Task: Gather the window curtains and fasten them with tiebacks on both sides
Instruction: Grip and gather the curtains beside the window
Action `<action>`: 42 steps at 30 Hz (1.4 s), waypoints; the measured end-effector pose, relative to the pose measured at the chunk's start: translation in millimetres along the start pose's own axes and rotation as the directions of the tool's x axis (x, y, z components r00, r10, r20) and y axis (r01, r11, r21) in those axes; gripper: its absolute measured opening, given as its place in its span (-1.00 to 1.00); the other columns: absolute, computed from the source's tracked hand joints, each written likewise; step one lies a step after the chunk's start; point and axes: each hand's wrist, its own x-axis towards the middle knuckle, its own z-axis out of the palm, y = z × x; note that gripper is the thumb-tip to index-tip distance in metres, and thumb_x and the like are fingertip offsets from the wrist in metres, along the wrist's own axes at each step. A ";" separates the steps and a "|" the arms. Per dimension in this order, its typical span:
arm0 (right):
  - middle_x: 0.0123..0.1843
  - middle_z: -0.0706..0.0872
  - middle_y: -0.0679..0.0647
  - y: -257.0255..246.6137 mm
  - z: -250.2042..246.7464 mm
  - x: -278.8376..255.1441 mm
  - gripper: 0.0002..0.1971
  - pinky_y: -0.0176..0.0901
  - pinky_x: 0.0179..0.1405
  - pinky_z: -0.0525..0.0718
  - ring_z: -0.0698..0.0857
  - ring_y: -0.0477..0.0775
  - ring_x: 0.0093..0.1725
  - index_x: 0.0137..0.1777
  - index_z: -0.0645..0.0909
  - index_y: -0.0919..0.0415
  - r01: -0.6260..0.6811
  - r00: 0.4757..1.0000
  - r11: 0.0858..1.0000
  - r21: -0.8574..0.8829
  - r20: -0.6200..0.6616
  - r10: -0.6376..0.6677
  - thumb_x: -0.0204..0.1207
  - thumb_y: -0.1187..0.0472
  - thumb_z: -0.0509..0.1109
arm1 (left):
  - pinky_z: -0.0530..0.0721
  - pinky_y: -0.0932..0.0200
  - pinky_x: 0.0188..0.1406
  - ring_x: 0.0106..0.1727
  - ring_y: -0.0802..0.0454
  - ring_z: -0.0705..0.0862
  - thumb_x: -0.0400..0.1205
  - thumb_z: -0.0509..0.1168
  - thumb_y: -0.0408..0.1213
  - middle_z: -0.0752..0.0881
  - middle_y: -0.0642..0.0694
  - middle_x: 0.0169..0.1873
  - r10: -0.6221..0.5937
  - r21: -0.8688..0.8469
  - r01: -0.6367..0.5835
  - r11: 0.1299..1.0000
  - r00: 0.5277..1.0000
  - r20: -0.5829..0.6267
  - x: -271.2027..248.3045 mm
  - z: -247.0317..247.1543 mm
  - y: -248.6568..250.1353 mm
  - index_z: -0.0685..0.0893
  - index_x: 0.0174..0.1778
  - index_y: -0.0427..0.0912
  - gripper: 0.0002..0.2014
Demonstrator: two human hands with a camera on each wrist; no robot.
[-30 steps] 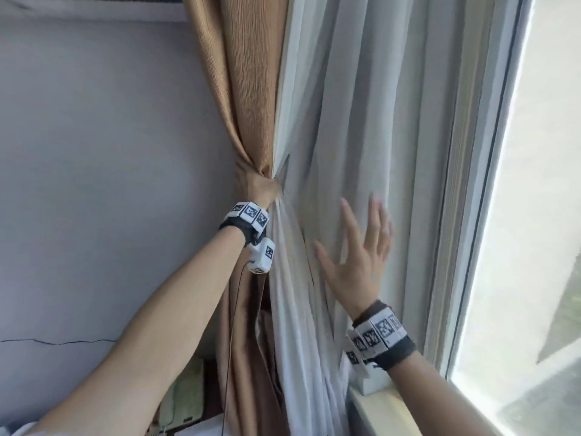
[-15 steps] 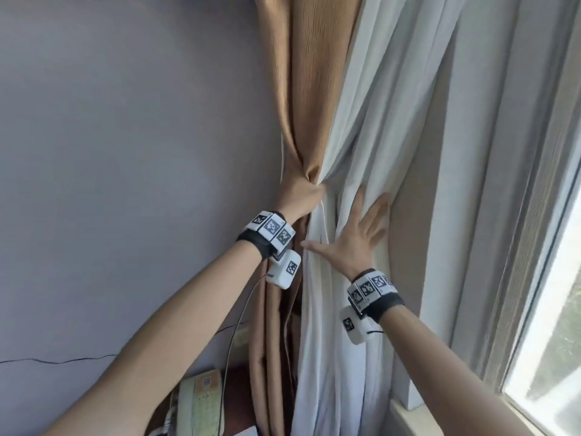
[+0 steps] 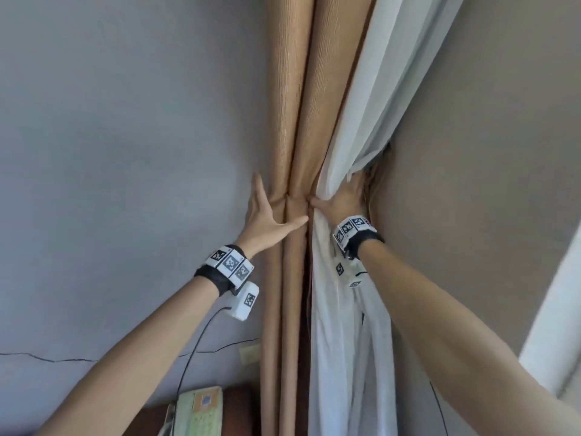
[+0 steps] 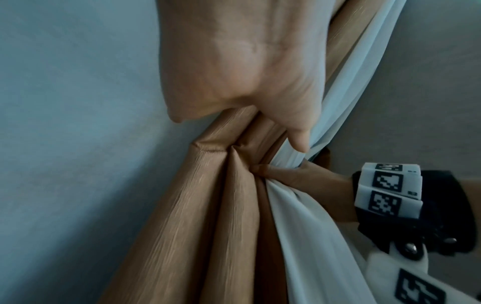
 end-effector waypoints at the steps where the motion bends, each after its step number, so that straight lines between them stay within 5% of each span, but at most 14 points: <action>1: 0.79 0.22 0.23 0.1 8.0 8.6 0.35 0.20 0.77 0.35 0.25 0.29 0.78 0.78 0.23 0.18 0.012 0.999 1.000 -0.007 0.043 -0.012 0.02 -0.51 0.53 | 0.01 -0.11 0.84 0.83 0.13 -0.18 0.39 0.59 0.34 -0.34 0.14 0.80 -0.022 -0.014 0.021 1.000 0.999 -0.025 10.6 -0.7 -1.1 -0.47 0.76 0.16 0.42; 6: 0.87 -0.20 0.26 -0.5 29.1 20.7 0.20 0.49 0.78 0.08 -0.12 0.30 0.86 0.80 0.19 0.15 0.054 0.990 0.994 -0.099 0.136 -0.040 0.18 -0.29 0.58 | 0.04 -0.06 0.83 0.83 0.04 -0.06 0.20 0.67 0.39 -0.18 -0.03 0.83 -0.131 -0.077 0.123 0.989 0.985 -0.114 66.2 1.0 27.2 -0.38 0.80 -0.03 0.59; 9: 0.87 -0.28 0.26 8.3 29.0 2.0 0.20 0.50 0.76 -0.16 -0.28 0.26 0.86 0.85 0.02 0.09 0.086 0.986 0.991 -0.101 0.153 -0.070 0.36 -0.19 0.66 | 0.34 -0.09 0.76 0.76 0.01 0.29 -0.09 0.67 0.54 0.22 -0.11 0.78 -0.151 -0.082 0.145 0.986 0.985 -0.079 87.4 9.7 51.1 -0.05 0.83 -0.10 0.67; 12: 0.80 0.29 0.04 27.5 20.3 -18.5 0.34 0.35 0.80 0.23 0.29 0.03 0.78 0.82 0.08 -0.09 0.039 0.965 0.992 0.122 0.252 -0.070 0.11 -0.57 0.63 | 0.51 -0.02 0.65 0.60 0.07 0.52 -0.18 0.70 0.52 0.49 -0.03 0.65 -0.157 -0.103 0.158 0.982 0.987 0.013 96.5 37.3 65.2 0.24 0.76 -0.11 0.59; 15: 0.58 0.59 -0.14 41.6 -17.0 -51.0 0.05 0.10 0.66 0.54 0.55 -0.18 0.58 0.72 0.35 -0.04 0.071 0.933 0.964 0.257 0.324 -0.155 0.25 -0.24 0.73 | 0.57 -0.01 0.60 0.59 0.11 0.54 -0.28 0.64 0.59 0.50 0.03 0.64 -0.121 -0.098 0.116 0.988 0.992 -0.039 111.3 69.9 56.4 0.24 0.76 0.03 0.63; 18: 0.75 0.38 -0.21 39.0 -70.8 -91.2 -0.03 -0.22 0.76 0.29 0.35 -0.24 0.73 0.81 0.21 -0.05 0.138 0.922 0.943 0.303 0.309 -0.234 0.49 0.10 0.70 | 0.65 0.18 0.45 0.36 0.17 0.69 0.05 0.77 0.35 0.68 0.10 0.39 -0.100 -0.154 0.088 0.984 0.992 -0.078 85.4 69.1 85.8 0.50 0.54 -0.21 0.22; 21: 0.84 0.17 -0.21 43.8 -103.9 -123.2 -0.02 -0.01 0.86 0.14 0.11 -0.19 0.83 0.85 0.09 -0.10 0.194 0.950 0.947 0.255 0.191 -0.246 0.56 0.07 0.63 | 0.71 0.38 0.10 0.16 0.09 0.79 0.43 0.72 -0.10 0.76 0.09 0.05 -0.071 -0.227 0.039 0.973 0.988 -0.136 72.7 52.8 94.8 0.71 0.08 -0.06 -0.59; 24: 0.83 0.07 -0.19 28.5 -121.7 -140.6 0.12 -0.09 0.80 0.07 0.02 -0.23 0.80 0.84 0.00 -0.11 0.145 0.989 0.970 0.193 -0.015 -0.145 0.46 -0.10 0.69 | 0.76 0.10 0.30 0.16 0.08 0.80 0.43 0.71 -0.10 0.80 0.00 0.12 -0.076 -0.304 0.021 0.953 0.983 -0.168 64.9 35.7 87.4 0.75 0.20 -0.18 -0.51; 28: 0.88 -0.15 -0.10 -8.6 -119.6 -118.9 0.60 0.00 0.82 0.08 0.01 -0.09 0.83 0.83 -0.38 -0.04 -0.054 0.995 0.967 0.250 0.092 0.032 0.11 -0.32 0.81 | 0.67 0.13 0.38 0.29 0.06 0.74 0.43 0.69 -0.02 0.75 -0.01 0.28 -0.095 -0.297 0.058 0.953 0.989 -0.112 39.5 16.3 78.0 0.66 0.39 -0.23 -0.33; 33: 0.89 -0.07 -0.02 -36.5 -83.4 -74.7 0.85 0.18 0.86 0.12 0.10 0.05 0.85 0.81 -0.48 -0.01 -0.197 0.969 0.955 0.222 0.195 0.155 -0.24 -0.50 0.80 | 0.58 -0.02 0.57 0.43 0.02 0.62 0.48 0.69 -0.12 0.60 -0.05 0.40 -0.114 -0.315 0.093 0.944 0.992 -0.048 10.0 -13.5 59.8 0.37 0.63 -0.30 -0.11; 36: 0.82 0.19 0.05 -60.4 -67.5 -74.8 0.54 0.08 0.81 0.23 0.32 0.06 0.74 0.84 -0.30 0.10 -0.168 0.957 0.920 0.355 0.282 0.066 0.17 -0.13 0.85 | 0.59 -0.04 0.58 0.43 0.06 0.66 0.39 0.73 -0.04 0.64 -0.05 0.46 -0.107 -0.316 0.087 0.945 0.993 -0.046 2.6 -38.8 46.8 0.43 0.63 -0.27 -0.04; 38: 0.67 0.50 0.03 -75.8 -54.8 -82.4 0.13 0.03 0.71 0.43 0.54 0.01 0.57 0.82 0.12 0.09 -0.165 0.930 0.920 0.355 0.367 0.025 0.38 -0.09 0.75 | 0.60 0.06 0.54 0.37 0.13 0.68 0.36 0.75 -0.01 0.67 0.03 0.41 -0.093 -0.318 0.076 0.945 0.995 -0.041 -1.6 -53.2 40.9 0.50 0.56 -0.23 -0.09; 40: 0.48 0.71 0.01 -85.4 -42.3 -95.2 -0.35 0.09 0.61 0.57 0.67 0.06 0.47 0.58 0.55 0.03 -0.160 0.898 0.942 0.295 0.440 0.015 0.54 -0.14 0.60 | 0.60 0.27 0.39 0.21 0.33 0.68 0.35 0.77 -0.05 0.66 0.14 0.30 -0.055 -0.309 0.053 0.950 0.998 0.001 -5.2 -60.9 37.4 0.53 0.47 -0.13 -0.18; 42: 0.17 0.78 -0.03 -93.0 -39.4 -112.3 -0.83 0.13 0.54 0.64 0.70 0.11 0.37 0.23 0.67 0.04 -0.151 0.885 0.916 0.371 0.464 -0.042 0.71 0.04 0.45 | 0.62 0.29 0.40 0.16 0.47 0.69 0.23 0.81 0.00 0.71 0.16 0.31 -0.003 -0.317 0.020 0.948 0.998 0.056 -6.4 -61.6 39.0 0.59 0.48 -0.12 -0.09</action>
